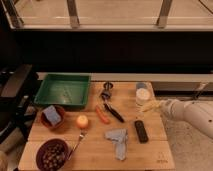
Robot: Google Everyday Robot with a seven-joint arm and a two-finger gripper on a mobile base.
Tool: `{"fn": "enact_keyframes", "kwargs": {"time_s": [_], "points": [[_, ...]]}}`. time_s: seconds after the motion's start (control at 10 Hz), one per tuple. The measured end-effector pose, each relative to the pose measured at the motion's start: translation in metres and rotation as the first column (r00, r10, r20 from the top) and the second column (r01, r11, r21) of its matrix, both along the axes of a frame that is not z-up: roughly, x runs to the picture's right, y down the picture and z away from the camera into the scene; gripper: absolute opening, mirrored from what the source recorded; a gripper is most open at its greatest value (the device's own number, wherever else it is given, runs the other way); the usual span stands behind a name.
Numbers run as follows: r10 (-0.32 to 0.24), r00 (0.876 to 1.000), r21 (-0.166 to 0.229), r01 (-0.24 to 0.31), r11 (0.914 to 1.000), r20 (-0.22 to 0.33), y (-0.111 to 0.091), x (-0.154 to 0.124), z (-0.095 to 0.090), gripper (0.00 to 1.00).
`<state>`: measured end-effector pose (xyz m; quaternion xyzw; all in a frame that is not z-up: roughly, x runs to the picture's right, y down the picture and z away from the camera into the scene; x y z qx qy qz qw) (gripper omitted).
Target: Place banana in plastic cup
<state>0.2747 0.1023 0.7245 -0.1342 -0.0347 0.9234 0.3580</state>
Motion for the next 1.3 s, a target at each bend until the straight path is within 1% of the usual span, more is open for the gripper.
{"fn": "enact_keyframes", "kwargs": {"time_s": [0.2,0.4,0.5,0.6,0.7,0.8,0.9,1.1,1.3], "points": [[0.027,0.999,0.001,-0.027,0.9996,-0.023,-0.005,0.007,0.003,0.0],[0.062,0.996,0.004,-0.062,0.9981,-0.069,-0.012,0.037,0.006,0.0],[0.082,0.992,0.005,-0.082,0.9966,-0.096,-0.016,0.057,0.008,0.0],[0.103,0.987,0.008,-0.102,0.9947,-0.126,-0.02,0.078,0.008,0.0],[0.131,0.978,0.019,-0.129,0.9914,-0.166,-0.025,0.102,0.009,0.0],[0.144,0.971,0.032,-0.141,0.9895,-0.189,-0.032,0.113,0.009,0.0],[0.162,0.96,0.054,-0.154,0.9866,-0.228,-0.046,0.128,0.008,0.0],[0.174,0.949,0.074,-0.16,0.9844,-0.262,-0.063,0.14,0.012,0.0],[0.178,0.944,0.093,-0.158,0.9831,-0.279,-0.083,0.147,0.022,0.0]]}}
